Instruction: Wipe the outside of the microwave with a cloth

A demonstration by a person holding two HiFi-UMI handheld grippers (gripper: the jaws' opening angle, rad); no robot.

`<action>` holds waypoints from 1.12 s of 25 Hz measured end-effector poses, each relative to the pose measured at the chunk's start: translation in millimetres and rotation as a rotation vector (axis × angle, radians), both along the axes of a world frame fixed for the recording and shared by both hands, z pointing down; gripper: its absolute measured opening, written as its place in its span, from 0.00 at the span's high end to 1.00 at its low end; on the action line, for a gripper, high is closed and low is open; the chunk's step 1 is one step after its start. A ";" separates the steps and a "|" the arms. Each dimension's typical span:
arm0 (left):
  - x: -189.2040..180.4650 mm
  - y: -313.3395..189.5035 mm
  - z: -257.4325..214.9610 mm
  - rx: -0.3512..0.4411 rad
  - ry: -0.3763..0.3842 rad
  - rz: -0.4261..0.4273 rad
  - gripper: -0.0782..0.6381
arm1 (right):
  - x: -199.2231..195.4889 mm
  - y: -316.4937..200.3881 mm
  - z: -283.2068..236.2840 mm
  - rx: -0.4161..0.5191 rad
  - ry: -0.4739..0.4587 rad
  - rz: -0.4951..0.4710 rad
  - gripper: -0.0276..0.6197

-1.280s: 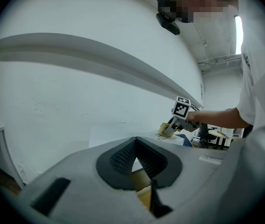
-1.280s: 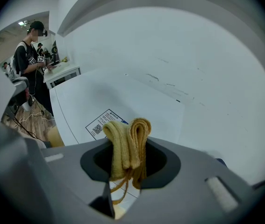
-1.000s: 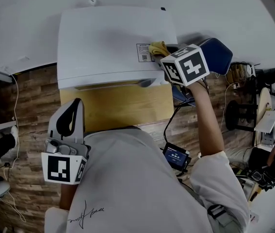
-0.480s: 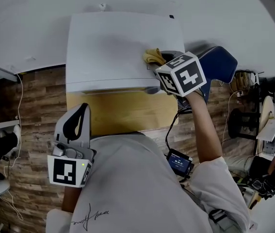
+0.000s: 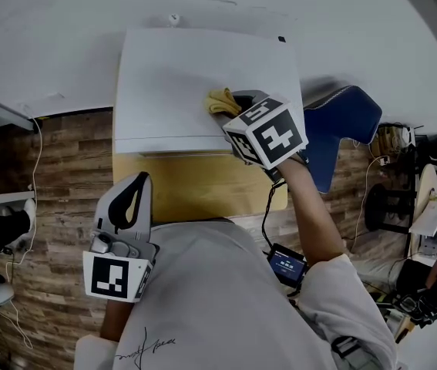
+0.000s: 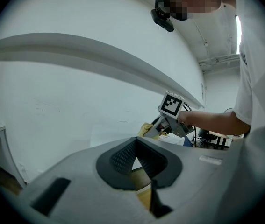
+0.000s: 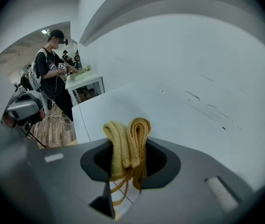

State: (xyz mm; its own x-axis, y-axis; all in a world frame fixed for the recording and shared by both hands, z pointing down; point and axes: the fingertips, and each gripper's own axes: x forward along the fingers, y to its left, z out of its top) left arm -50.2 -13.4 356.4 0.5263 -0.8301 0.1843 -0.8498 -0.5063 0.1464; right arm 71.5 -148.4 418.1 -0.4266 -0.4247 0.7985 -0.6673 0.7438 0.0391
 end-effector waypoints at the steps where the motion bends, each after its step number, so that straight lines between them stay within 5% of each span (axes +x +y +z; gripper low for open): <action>1: -0.4 -0.7 -0.5 0.002 0.000 -0.001 0.89 | -6.8 0.0 0.1 -0.001 -0.002 -0.011 0.77; 28: -27.6 -7.6 6.6 -0.024 0.020 -0.082 0.89 | -160.0 3.0 -0.7 -0.067 -0.147 -0.233 0.77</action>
State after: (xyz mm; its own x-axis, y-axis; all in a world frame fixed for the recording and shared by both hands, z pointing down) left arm -77.8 -21.0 363.1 0.4606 -0.8660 0.1947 -0.8851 -0.4315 0.1744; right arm -88.5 -145.4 417.4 -0.6200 -0.2501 0.7437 -0.4728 0.8755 -0.0997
